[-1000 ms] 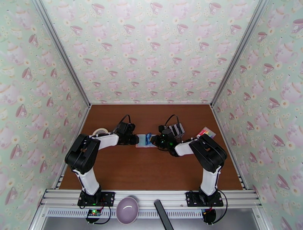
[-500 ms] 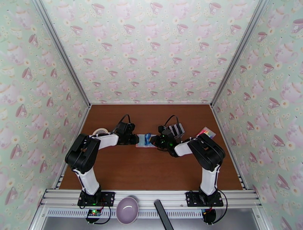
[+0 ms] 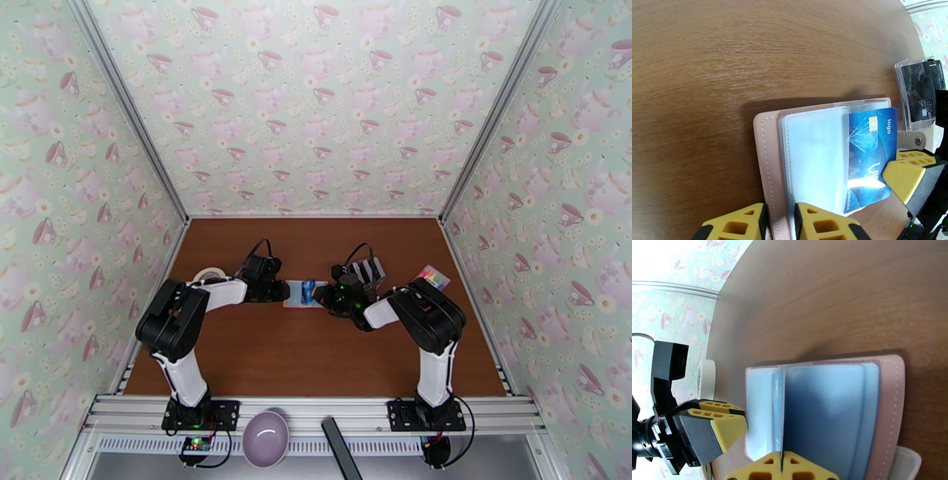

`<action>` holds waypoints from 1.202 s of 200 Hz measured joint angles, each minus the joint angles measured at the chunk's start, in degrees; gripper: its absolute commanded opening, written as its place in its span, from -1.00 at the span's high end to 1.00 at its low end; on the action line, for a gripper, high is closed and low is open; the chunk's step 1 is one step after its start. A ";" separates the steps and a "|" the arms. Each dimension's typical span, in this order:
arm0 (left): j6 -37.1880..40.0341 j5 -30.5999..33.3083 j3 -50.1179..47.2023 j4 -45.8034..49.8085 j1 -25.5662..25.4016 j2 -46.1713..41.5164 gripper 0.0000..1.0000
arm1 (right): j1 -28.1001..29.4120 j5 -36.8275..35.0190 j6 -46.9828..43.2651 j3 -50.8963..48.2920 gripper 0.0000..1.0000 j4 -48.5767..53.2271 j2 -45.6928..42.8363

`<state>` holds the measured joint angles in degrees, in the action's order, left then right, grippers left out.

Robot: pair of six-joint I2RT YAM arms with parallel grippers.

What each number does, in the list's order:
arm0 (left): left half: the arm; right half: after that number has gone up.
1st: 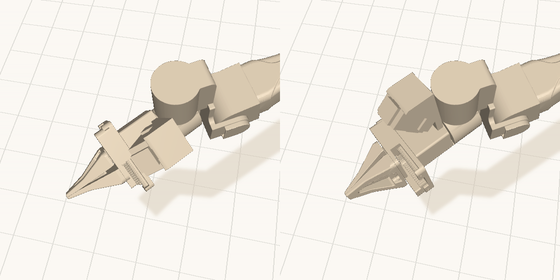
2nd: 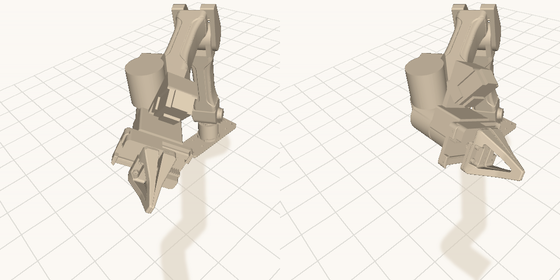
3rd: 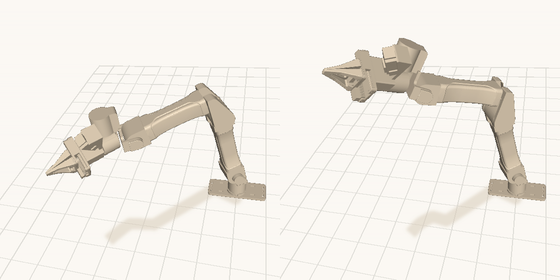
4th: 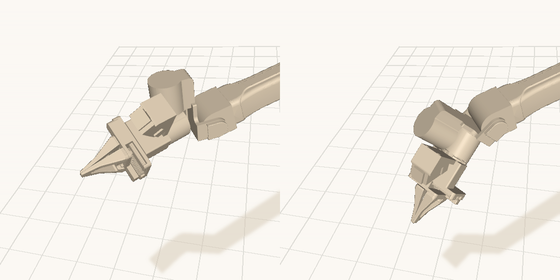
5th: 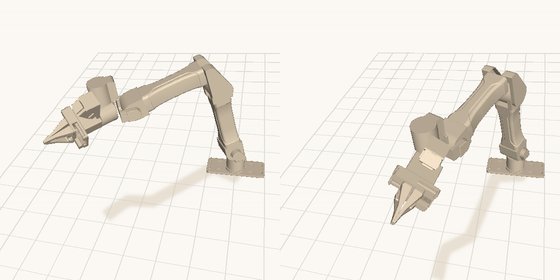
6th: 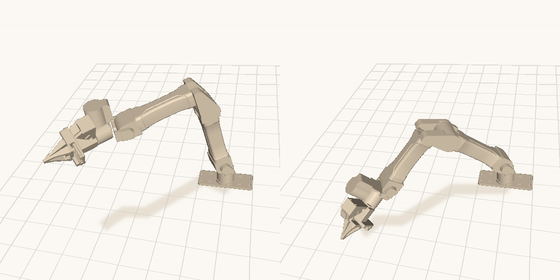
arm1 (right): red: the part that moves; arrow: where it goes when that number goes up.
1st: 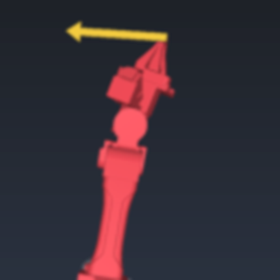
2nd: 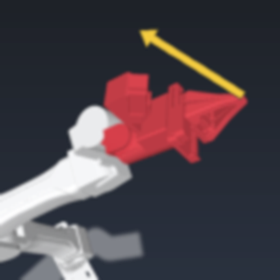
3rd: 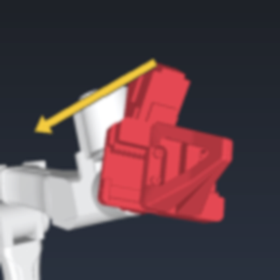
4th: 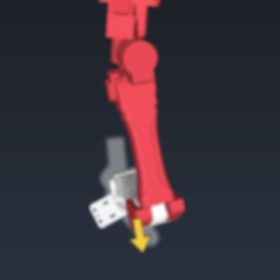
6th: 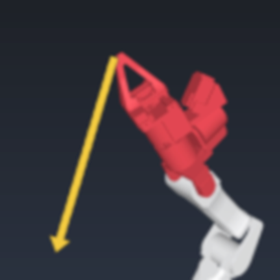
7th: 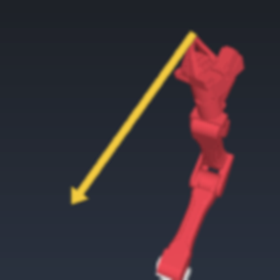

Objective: Put the credit cards into the card holder

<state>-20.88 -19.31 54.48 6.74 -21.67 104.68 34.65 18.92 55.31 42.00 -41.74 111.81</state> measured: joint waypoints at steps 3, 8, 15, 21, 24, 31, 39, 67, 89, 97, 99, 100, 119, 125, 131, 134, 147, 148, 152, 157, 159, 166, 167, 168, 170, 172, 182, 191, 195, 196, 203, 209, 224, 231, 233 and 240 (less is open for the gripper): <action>-0.09 0.00 0.00 0.00 0.00 0.00 0.47 | 0.00 0.00 0.02 -0.04 0.95 -0.07 0.00; -0.11 0.00 0.00 0.00 0.00 0.00 0.47 | 0.07 0.00 0.02 -0.09 0.95 -0.22 0.00; -0.13 0.00 0.00 0.02 0.00 0.00 0.47 | 0.11 0.00 0.04 -0.09 0.95 -0.35 0.00; -0.13 0.00 0.00 0.00 0.00 0.00 0.47 | 0.15 0.00 0.07 -0.11 0.95 -0.44 0.00; -0.13 0.00 0.00 0.00 0.00 0.00 0.47 | 0.17 0.00 0.07 -0.11 0.95 -0.48 0.00; -0.13 0.00 0.00 0.00 0.00 0.00 0.47 | 0.28 0.00 0.13 -0.11 0.95 -0.61 0.02; -0.13 0.00 0.00 0.02 0.00 0.00 0.47 | 0.39 0.00 0.26 -0.11 0.95 -0.72 0.02; -0.13 0.00 0.00 0.02 0.00 0.00 0.48 | 1.03 -0.04 0.72 -0.11 0.95 -0.87 0.37; -0.15 0.02 0.00 0.02 -0.04 0.00 0.48 | 1.42 -0.24 1.11 -0.04 0.95 -0.87 0.39; -0.15 0.02 0.00 0.02 -0.04 0.00 0.48 | 1.53 -0.26 1.14 -0.04 0.95 -0.83 0.39; -0.15 0.02 0.00 0.02 -0.04 0.00 0.48 | 1.57 -0.28 1.14 -0.04 0.95 -0.83 0.39; -0.15 0.02 0.00 0.02 -0.04 0.00 0.48 | 1.57 -0.31 1.16 -0.04 0.95 -0.83 0.39; -0.15 0.02 0.00 0.02 -0.04 0.00 0.48 | 1.92 -0.48 1.29 0.22 0.96 -0.50 0.39; -0.15 0.02 0.00 0.02 -0.07 0.00 0.48 | 2.08 -0.59 1.29 0.48 0.96 -0.09 0.39; -0.15 0.02 0.00 0.02 -0.07 0.00 0.48 | 2.19 -0.66 1.31 0.79 0.96 0.37 0.39; -0.17 0.02 0.00 0.02 -0.07 0.00 0.48 | 2.27 -0.68 1.31 0.96 0.96 0.55 0.39; -0.24 0.02 0.00 0.02 -0.07 0.00 0.48 | 2.58 -0.76 1.29 1.62 0.95 1.53 0.39; -0.26 0.02 0.00 0.02 -0.07 0.00 0.48 | 2.60 -0.76 1.29 1.66 0.96 1.57 0.39; -0.31 0.02 0.00 0.02 -0.07 0.00 0.48 | 2.73 -0.90 1.29 1.81 0.98 1.92 0.39; -0.33 0.02 0.00 0.02 -0.09 0.00 0.48 | 2.84 -1.18 1.29 1.95 1.00 2.32 0.39; -0.35 0.04 0.00 0.02 -0.11 0.00 0.48 | 2.91 -1.36 1.29 1.95 1.00 2.43 0.39; -0.37 0.04 0.00 0.00 -0.11 0.00 0.48 | 3.06 -1.99 1.31 1.95 1.00 2.78 0.37; -0.37 0.04 0.00 0.02 -0.11 0.00 0.48 | 3.08 -2.03 1.31 1.95 1.00 2.82 0.37; -0.37 0.04 0.00 0.02 -0.11 0.00 0.48 | 3.13 -2.12 1.31 1.95 1.00 2.86 0.37; -0.39 0.04 0.00 0.02 -0.11 0.00 0.48 | 3.17 -2.29 1.33 1.92 1.00 2.93 0.37; -0.44 0.04 0.00 0.00 -0.11 0.00 0.48 | 3.19 -2.49 1.33 1.90 1.00 2.93 0.37; -0.59 0.04 0.00 0.00 -0.11 0.00 0.48 | 3.39 -3.23 1.46 1.88 1.00 3.15 0.26; -0.74 0.07 0.00 -0.02 -0.15 0.00 0.48 | 3.58 -3.76 1.53 1.88 1.00 3.34 0.15; -0.76 0.07 0.00 -0.02 -0.15 0.00 0.48 | 3.65 -3.89 1.53 1.88 1.00 3.34 0.15; -0.79 0.07 0.00 -0.02 -0.15 0.00 0.48 | 3.65 -3.93 1.53 1.88 1.00 3.34 0.15; -0.92 0.07 0.00 -0.04 -0.15 0.00 0.48 | 3.65 -4.07 1.70 1.88 1.00 3.39 0.15; -1.05 0.07 0.00 -0.09 -0.15 0.00 0.48 | 3.65 -4.11 1.97 1.88 0.99 3.45 0.17; -1.38 0.09 0.00 -0.13 -0.26 0.00 0.48 | 3.72 -4.15 2.82 1.90 0.91 3.41 0.26; -1.55 0.20 0.00 -0.15 -0.28 0.00 0.48 | 3.78 -4.20 3.10 1.90 0.87 3.43 0.28; -1.62 0.22 0.00 -0.15 -0.28 0.00 0.48 | 3.82 -4.22 3.15 1.90 0.87 3.43 0.28; -1.64 0.24 -0.02 -0.15 -0.31 0.00 0.48 | 3.93 -4.39 3.39 1.95 0.83 3.48 0.28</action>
<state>-22.52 -19.07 54.46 6.59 -21.98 104.68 38.59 14.52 58.70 43.94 -38.26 112.09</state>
